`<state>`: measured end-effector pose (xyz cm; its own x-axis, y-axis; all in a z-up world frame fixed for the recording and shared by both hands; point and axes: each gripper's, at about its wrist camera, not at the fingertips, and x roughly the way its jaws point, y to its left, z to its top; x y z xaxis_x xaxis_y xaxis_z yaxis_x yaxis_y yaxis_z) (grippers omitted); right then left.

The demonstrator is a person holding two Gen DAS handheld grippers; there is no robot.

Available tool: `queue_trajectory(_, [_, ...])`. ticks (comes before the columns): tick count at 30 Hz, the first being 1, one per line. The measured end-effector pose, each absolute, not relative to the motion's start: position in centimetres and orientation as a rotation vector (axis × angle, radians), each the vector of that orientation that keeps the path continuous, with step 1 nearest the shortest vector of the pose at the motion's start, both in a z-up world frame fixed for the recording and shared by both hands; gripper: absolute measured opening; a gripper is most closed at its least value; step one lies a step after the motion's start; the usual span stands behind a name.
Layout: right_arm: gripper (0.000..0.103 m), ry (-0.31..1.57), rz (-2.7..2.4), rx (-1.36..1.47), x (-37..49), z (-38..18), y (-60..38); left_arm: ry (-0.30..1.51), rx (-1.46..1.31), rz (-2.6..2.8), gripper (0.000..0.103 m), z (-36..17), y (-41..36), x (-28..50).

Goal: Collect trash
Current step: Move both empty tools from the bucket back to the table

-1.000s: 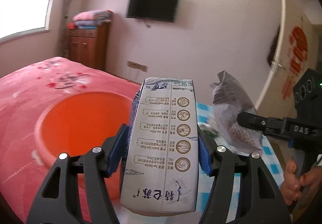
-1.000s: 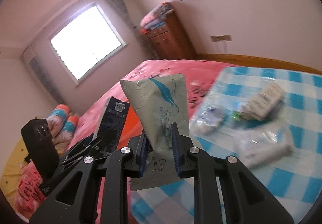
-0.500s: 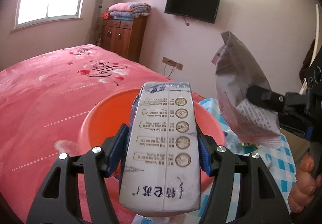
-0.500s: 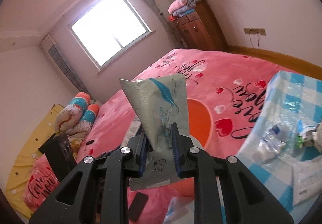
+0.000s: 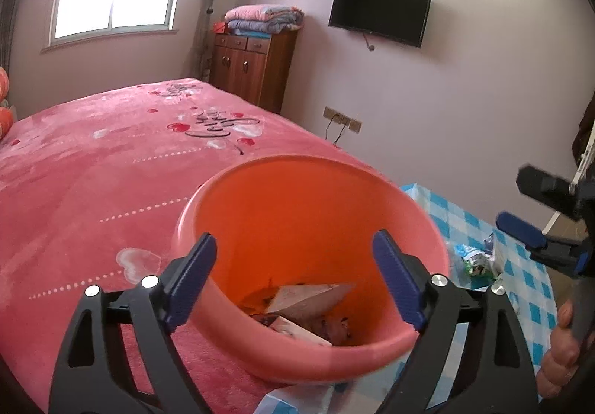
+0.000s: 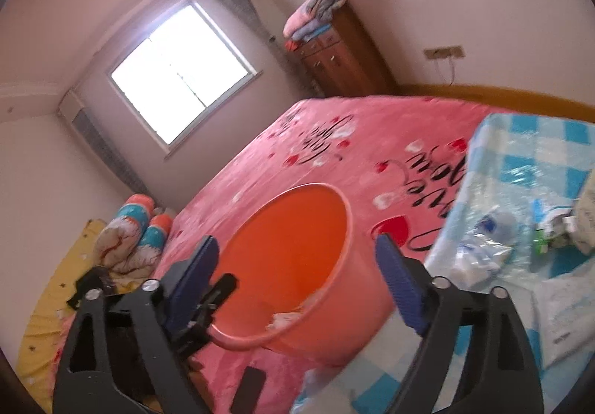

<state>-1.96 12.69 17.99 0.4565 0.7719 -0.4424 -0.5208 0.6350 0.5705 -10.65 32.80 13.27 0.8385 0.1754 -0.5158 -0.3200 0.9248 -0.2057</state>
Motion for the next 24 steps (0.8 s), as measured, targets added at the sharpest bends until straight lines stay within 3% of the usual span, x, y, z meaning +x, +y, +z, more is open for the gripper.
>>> queue_trajectory(18, [0.097,0.617,0.589,0.389,-6.0,14.1,3.4,0.465,-0.124,0.172,0.09,14.1,25.0,-11.8])
queue_trajectory(24, [0.098,0.578,0.553,0.42,-7.1,13.0,-0.3,0.464,-0.212,0.116,0.09,13.8,23.9,-12.1])
